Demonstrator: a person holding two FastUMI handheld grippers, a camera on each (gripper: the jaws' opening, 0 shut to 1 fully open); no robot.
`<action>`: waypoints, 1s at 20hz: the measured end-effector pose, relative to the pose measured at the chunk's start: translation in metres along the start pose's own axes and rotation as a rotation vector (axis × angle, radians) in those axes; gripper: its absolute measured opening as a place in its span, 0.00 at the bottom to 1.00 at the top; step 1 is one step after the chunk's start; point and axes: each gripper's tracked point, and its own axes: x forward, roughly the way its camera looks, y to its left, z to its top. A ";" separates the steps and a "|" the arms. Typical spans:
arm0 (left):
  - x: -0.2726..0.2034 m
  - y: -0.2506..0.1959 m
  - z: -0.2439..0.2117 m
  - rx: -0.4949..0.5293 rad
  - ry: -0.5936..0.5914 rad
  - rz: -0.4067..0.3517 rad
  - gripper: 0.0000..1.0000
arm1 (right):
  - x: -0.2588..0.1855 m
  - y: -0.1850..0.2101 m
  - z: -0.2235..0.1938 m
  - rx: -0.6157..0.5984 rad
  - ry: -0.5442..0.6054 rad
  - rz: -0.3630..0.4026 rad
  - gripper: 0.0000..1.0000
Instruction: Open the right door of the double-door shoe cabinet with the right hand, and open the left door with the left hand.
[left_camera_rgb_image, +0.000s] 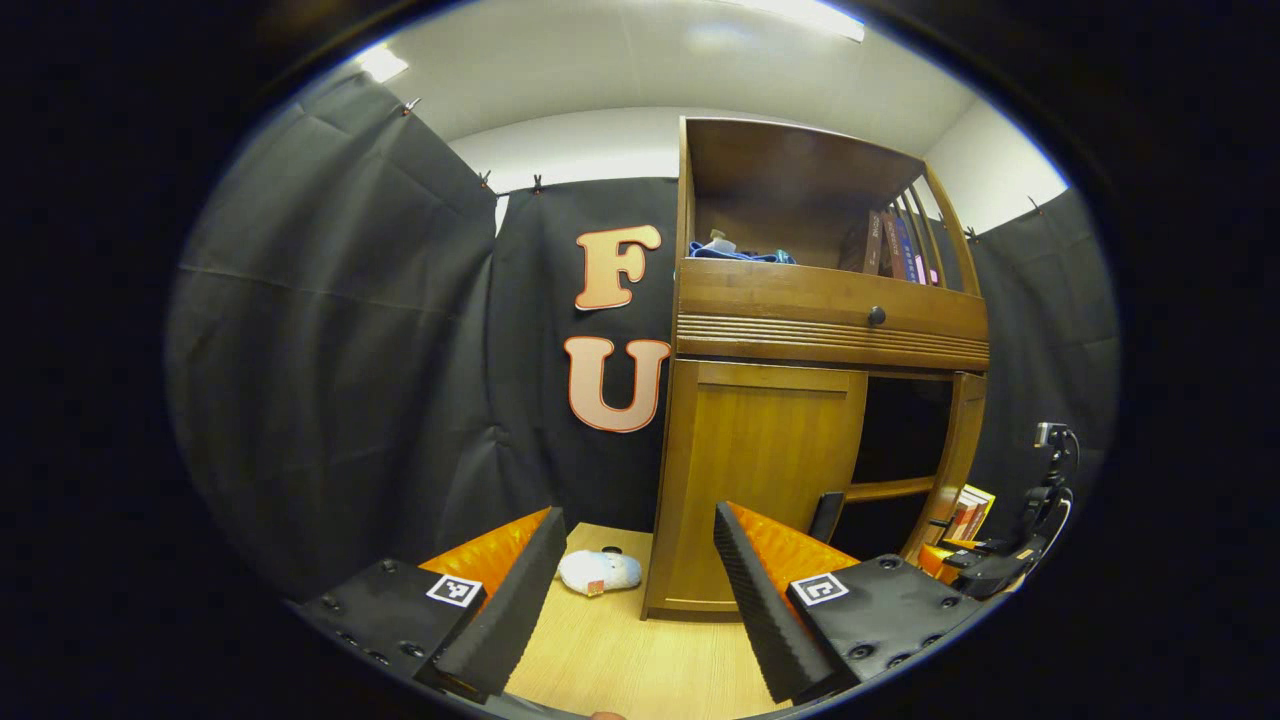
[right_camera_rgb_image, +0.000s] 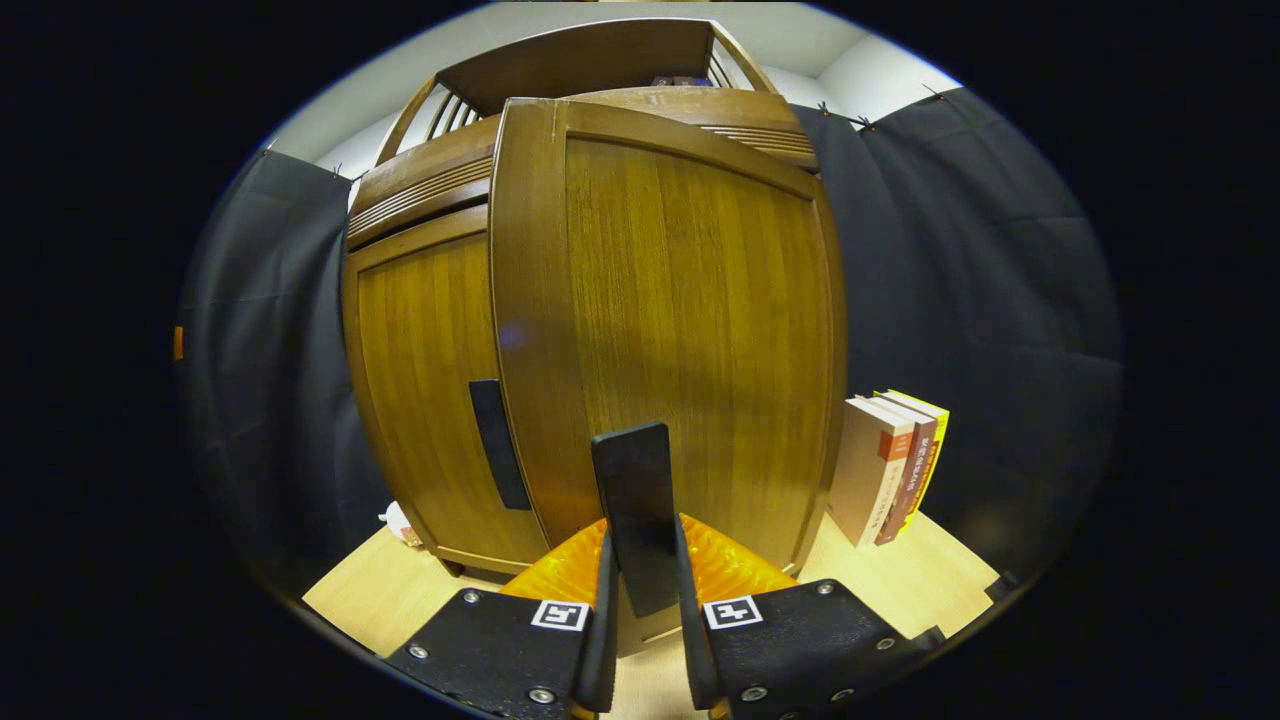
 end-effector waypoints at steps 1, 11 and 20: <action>0.002 -0.003 -0.002 -0.004 0.004 -0.007 0.94 | -0.007 -0.005 0.000 -0.001 0.003 -0.009 0.28; 0.011 -0.044 -0.006 -0.013 0.012 -0.091 0.94 | -0.044 -0.047 -0.004 0.012 0.027 -0.102 0.17; 0.018 -0.078 -0.013 -0.018 0.029 -0.152 0.94 | -0.074 -0.094 -0.002 0.017 0.048 -0.143 0.06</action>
